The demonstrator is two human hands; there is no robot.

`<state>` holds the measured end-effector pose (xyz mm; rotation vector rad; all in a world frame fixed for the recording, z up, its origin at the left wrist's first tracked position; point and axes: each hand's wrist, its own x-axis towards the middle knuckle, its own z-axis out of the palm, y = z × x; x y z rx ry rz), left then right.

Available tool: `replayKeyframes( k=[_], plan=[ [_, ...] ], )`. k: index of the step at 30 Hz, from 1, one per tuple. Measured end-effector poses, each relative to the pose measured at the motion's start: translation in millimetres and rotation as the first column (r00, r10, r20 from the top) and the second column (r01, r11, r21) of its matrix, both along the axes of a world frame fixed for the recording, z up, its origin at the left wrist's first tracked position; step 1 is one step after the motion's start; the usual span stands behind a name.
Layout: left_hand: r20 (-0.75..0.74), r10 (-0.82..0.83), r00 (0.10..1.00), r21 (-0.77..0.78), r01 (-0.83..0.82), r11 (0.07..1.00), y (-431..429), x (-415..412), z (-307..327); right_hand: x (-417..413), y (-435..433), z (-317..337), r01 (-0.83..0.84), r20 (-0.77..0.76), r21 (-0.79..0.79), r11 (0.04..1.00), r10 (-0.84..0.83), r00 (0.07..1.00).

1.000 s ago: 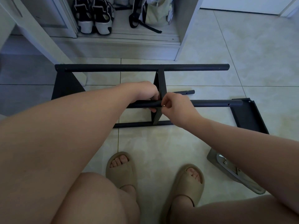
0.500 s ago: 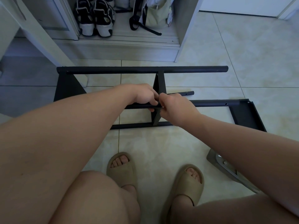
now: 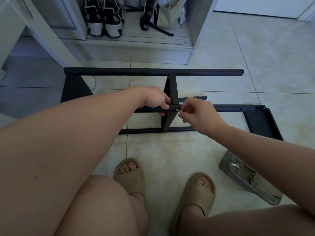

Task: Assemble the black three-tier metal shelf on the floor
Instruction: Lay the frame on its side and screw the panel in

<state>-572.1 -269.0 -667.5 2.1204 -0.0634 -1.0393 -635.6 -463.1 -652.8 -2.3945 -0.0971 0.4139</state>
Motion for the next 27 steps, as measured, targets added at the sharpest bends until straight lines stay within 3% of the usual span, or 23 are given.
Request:
replayKeyframes(
  k=[7,11,16,21,27],
  plan=[
    [-0.005,-0.014,1.000,0.007,0.014,1.000,-1,-2,3,1,15,-3,-0.033,0.041,-0.111,0.993,0.038,0.998],
    [-0.043,-0.086,0.995,0.043,0.088,0.995,-2,1,7,2,18,-3,0.147,-0.082,0.034,0.989,-0.144,0.986],
    [-0.074,-0.109,0.991,0.059,0.114,0.992,-4,4,9,2,23,-6,0.364,-0.260,0.270,0.892,-0.296,0.919],
    [-0.082,-0.100,0.992,0.060,0.106,0.993,-2,4,7,2,14,-6,0.275,-0.236,0.303,0.912,-0.208,0.949],
    [-0.091,-0.092,0.992,0.045,0.096,0.994,-2,5,3,4,12,-5,0.320,-0.288,0.370,0.872,-0.219,0.932]
  ],
)
